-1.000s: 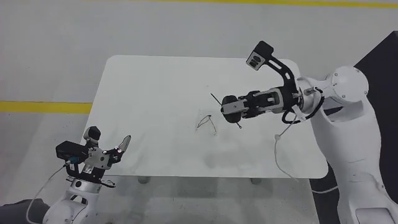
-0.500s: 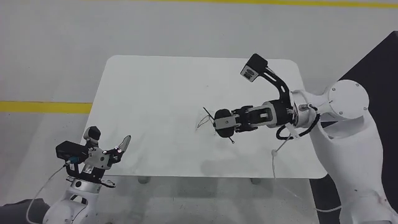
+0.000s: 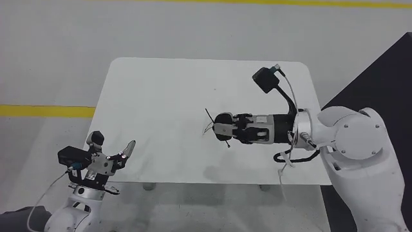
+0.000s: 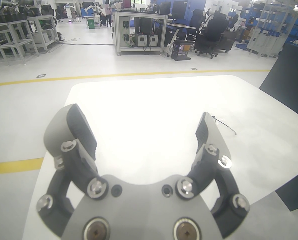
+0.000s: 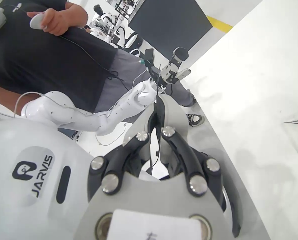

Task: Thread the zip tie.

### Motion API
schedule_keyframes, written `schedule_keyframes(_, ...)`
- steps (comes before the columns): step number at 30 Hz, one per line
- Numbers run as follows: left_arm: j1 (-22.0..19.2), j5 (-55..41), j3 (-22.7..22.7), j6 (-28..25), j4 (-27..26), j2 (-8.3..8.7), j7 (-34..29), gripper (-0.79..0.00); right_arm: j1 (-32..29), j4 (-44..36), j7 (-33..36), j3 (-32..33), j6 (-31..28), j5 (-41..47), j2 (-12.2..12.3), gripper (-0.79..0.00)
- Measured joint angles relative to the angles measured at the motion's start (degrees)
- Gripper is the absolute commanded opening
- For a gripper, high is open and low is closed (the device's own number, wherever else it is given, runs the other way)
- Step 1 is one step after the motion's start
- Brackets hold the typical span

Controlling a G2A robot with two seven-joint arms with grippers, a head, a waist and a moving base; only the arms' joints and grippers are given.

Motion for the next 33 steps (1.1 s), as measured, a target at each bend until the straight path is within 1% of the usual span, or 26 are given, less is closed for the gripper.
schedule_keyframes(8,0.0,0.0,0.0,0.0,0.0,0.00,0.0,0.000,0.1,-0.3,-0.6,0.2,0.0,1.0,0.4,-0.785)
schedule_keyframes(13,0.0,0.0,0.0,0.0,0.0,0.00,0.0,0.000,0.4,-0.8,0.4,-0.1,1.3,0.8,0.7,-0.785)
schedule_keyframes(17,0.0,0.0,0.0,0.0,0.0,0.00,0.0,0.000,0.9,-0.9,1.0,-0.6,1.5,2.5,0.9,-0.785)
schedule_keyframes(19,0.0,0.0,0.0,0.0,0.0,0.00,0.0,0.000,1.0,-0.2,-0.4,-0.3,4.3,1.8,1.0,-0.785)
schedule_keyframes(20,0.0,0.0,0.0,0.0,0.0,0.00,0.0,0.000,1.1,-0.1,-1.8,-0.3,7.1,1.6,1.0,-0.785)
schedule_keyframes(23,0.0,0.0,0.0,0.0,0.0,0.00,0.0,0.000,1.5,0.5,-3.7,-0.7,12.9,3.7,0.9,-0.785)
schedule_keyframes(25,0.0,0.0,0.0,0.0,0.0,0.00,0.0,0.000,2.1,0.8,-3.7,-1.1,13.8,4.1,0.9,-0.785)
schedule_keyframes(29,0.0,0.0,0.0,0.0,0.0,0.00,0.0,0.000,3.0,1.0,-2.4,-2.5,13.7,3.0,1.1,-0.785)
schedule_keyframes(33,0.0,0.0,0.0,0.0,0.0,0.00,0.0,0.000,3.0,1.0,-2.4,-2.5,13.7,2.9,1.1,-0.785)
